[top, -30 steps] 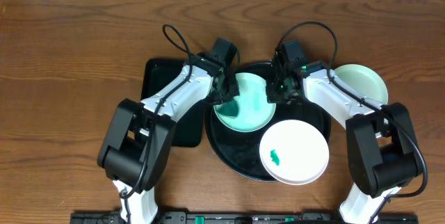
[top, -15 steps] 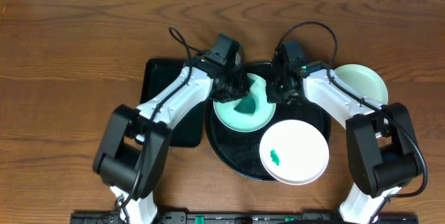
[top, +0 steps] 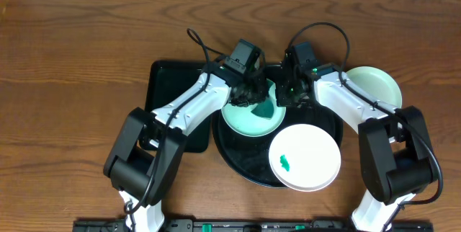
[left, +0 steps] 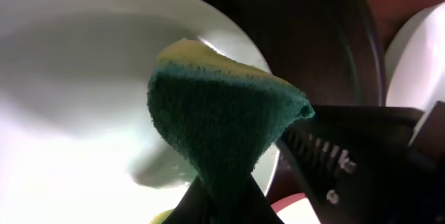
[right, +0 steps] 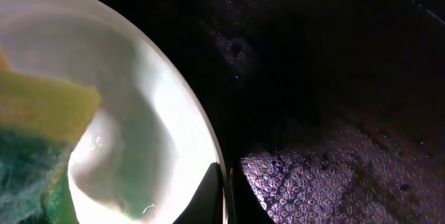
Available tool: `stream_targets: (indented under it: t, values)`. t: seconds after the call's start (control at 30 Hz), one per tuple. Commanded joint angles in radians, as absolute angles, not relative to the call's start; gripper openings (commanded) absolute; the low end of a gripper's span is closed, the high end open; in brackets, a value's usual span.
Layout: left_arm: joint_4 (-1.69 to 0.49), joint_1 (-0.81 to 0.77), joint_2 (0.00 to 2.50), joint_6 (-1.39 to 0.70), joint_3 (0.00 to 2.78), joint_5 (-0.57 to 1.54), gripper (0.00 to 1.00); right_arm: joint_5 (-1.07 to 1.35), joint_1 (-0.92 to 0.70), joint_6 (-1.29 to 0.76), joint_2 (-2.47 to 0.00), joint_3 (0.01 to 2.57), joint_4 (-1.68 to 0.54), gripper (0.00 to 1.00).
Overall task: Clean dirty plates on tray and stack at the side
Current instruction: 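Scrub the plate surface with the sponge in circles, left gripper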
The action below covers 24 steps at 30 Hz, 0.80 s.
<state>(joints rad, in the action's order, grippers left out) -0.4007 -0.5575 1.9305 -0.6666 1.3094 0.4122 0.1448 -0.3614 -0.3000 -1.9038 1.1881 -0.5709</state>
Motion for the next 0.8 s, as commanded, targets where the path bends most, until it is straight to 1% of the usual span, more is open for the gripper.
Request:
stream_targets:
  t: [0.0, 0.1, 0.23, 0.77]
  values:
    - [-0.386, -0.555, 1.941, -0.698, 1.326, 0.409, 0.08, 0.154, -0.381, -0.299, -1.917, 1.182, -0.568, 0.01]
    - [-0.382, -0.556, 1.948, -0.721, 1.326, 0.419, 0.08, 0.154, -0.381, -0.299, -1.917, 1.182, -0.568, 0.01]
    - [-0.334, -0.555, 1.968, -0.725, 1.326, 0.487, 0.07, 0.154, -0.381, -0.299, -1.917, 1.182, -0.568, 0.01]
    - [-0.327, -0.555, 2.045, -0.716, 1.325, 0.501, 0.07, 0.154, -0.381, -0.299, -1.917, 1.182, -0.568, 0.01]
